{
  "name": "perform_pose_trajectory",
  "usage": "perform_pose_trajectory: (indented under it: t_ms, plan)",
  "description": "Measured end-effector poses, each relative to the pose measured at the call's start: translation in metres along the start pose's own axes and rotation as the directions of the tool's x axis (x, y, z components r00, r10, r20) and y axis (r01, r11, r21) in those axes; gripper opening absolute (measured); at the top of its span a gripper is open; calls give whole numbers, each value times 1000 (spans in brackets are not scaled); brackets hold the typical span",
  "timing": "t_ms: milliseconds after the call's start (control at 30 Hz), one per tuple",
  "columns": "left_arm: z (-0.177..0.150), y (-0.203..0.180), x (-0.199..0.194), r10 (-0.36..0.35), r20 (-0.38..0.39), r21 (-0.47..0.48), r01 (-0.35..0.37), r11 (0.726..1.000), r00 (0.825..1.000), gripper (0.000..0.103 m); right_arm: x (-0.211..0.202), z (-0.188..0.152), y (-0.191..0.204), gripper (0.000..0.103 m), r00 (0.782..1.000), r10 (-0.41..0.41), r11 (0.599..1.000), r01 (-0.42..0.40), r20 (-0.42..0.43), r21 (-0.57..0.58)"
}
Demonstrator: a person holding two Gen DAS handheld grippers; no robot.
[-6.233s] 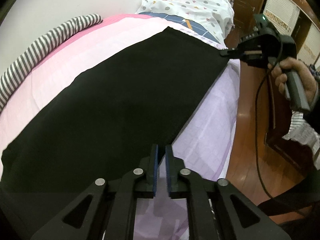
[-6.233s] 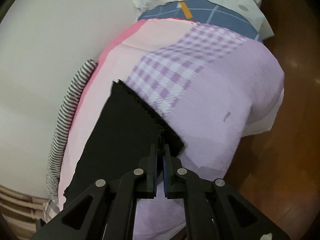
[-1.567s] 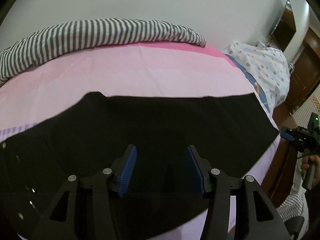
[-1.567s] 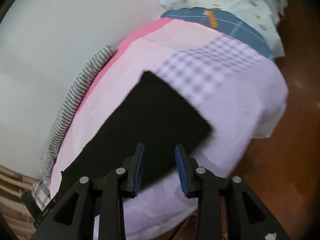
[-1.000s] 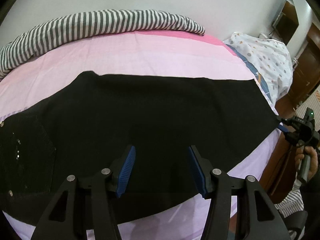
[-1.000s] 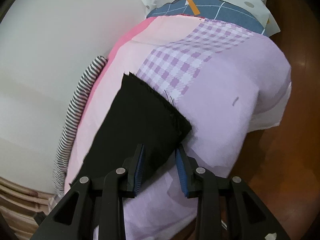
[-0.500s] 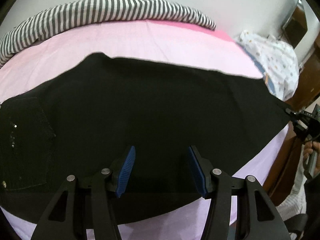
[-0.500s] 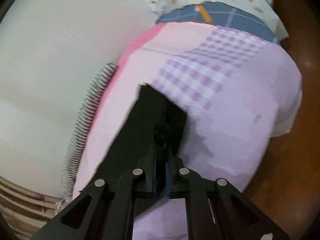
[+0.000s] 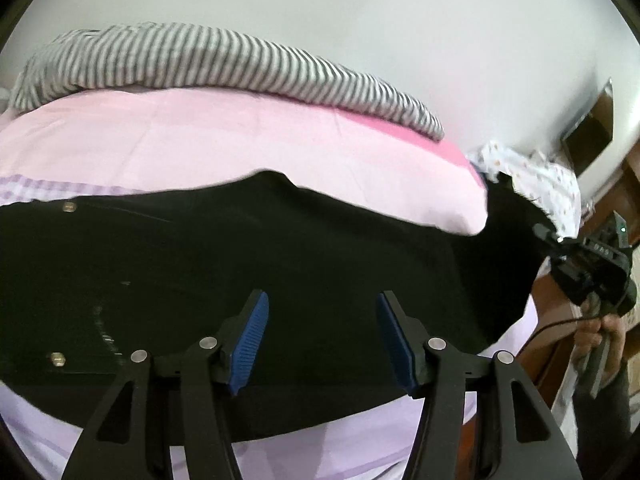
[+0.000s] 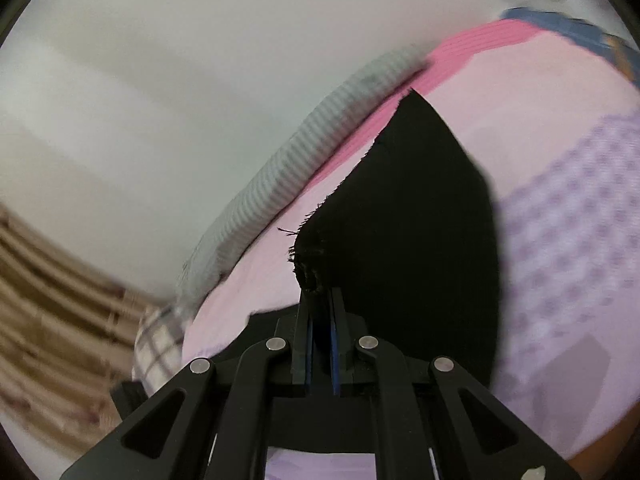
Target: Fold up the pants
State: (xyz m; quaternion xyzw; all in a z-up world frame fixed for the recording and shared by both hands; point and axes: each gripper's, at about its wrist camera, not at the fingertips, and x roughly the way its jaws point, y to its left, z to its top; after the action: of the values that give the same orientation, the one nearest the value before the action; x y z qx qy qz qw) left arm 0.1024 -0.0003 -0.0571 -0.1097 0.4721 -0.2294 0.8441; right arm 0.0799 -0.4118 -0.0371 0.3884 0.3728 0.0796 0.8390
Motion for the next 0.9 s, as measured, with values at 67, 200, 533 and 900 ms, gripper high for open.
perform_pose_trajectory:
  t_ms: [67, 200, 533, 900]
  plan:
    - [1, 12, -9, 3, 19, -27, -3, 1000, 1000, 60, 28, -10, 25, 8, 998, 28, 999, -30, -59, -42]
    - [-4, 33, -19, 15, 33, -78, -12, 997, 999, 61, 83, -43, 63, 8, 978, 42, 991, -67, -203, -118]
    - [-20, 54, -25, -6, 25, -115, 9, 993, 1000, 61, 163, -125, 85, 8, 892, -89, 963, -36, -443, -267]
    - [-28, 43, -10, -96, -43, -130, 90, 987, 994, 61, 160, -137, 91, 17, 878, -117, 942, -50, -464, -332]
